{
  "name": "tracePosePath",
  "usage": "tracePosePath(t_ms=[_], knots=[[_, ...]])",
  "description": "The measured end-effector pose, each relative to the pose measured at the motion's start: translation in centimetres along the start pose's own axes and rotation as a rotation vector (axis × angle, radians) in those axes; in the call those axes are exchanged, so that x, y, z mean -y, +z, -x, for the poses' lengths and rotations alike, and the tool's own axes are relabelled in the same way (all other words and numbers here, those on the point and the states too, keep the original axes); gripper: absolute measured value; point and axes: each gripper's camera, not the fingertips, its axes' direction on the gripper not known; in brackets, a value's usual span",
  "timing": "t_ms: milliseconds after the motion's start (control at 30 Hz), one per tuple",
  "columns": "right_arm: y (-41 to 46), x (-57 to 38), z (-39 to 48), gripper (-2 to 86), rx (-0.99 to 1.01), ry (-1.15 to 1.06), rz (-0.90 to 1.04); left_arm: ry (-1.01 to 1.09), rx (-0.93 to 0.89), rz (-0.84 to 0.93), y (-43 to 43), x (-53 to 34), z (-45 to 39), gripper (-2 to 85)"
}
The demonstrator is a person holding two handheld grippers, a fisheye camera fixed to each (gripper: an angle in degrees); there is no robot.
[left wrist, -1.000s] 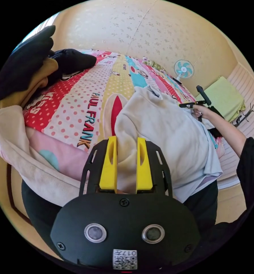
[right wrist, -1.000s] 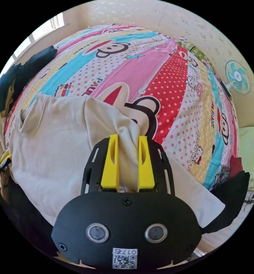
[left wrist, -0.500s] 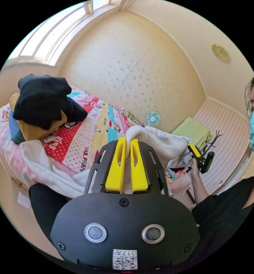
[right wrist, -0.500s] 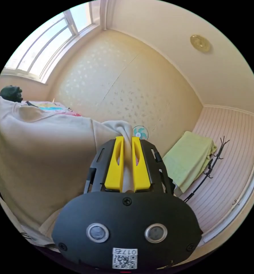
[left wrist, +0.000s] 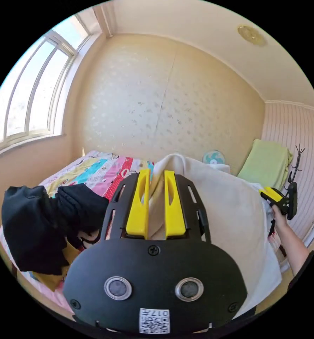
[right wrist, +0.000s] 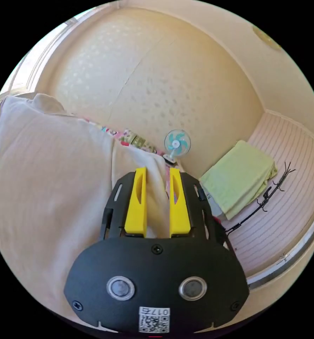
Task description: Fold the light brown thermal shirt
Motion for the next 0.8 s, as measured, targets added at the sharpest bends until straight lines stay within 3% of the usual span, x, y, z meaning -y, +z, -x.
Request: tracePosePath(t_ms=[67, 133, 233, 300, 400, 500, 600, 700, 800], knots=[[1.8, -2.5, 0.7, 9.7, 0.028, -0.01, -0.012, 0.032, -0.046, 0.042, 1.3, -2.6, 0.4, 7.5], [3.4, -7.2, 2.4, 9.8, 0.191, -0.129, -0.007, 0.151, -0.08, 0.03, 1.2, -6.7, 0.1, 7.2], [5.2, -15.0, 3.7, 11.0, 0.447, -0.228, 0.085, 0.285, -0.109, 0.212, 2.3, -14.9, 0.0, 7.3], [6.2, -19.7, 3.3, 11.6, 0.531, -0.178, 0.161, 0.277, -0.159, 0.384, 3.1, -21.5, 0.4, 9.0], [5.4, -25.9, -0.8, 11.5, 0.658, 0.054, 0.101, 0.143, -0.171, 0.567, 3.6, -27.9, 1.1, 11.5], [4.2, -28.7, -4.3, 11.6, 0.731, 0.205, 0.175, 0.001, -0.172, 0.435, 0.6, -31.5, 1.5, 11.1], [2.7, -28.8, -4.2, 10.6, 0.682, 0.149, 0.226, -0.056, -0.126, 0.4, -0.1, -32.6, 1.1, 8.0], [0.3, -27.5, -4.4, 6.6, 0.58, -0.017, 0.268, -0.046, -0.223, 0.499, 1.1, -31.8, 1.0, 2.6], [-2.6, -26.8, -8.3, 4.4, 0.652, 0.014, 0.282, -0.022, -0.27, 0.547, -1.1, -29.2, 2.6, 1.0]])
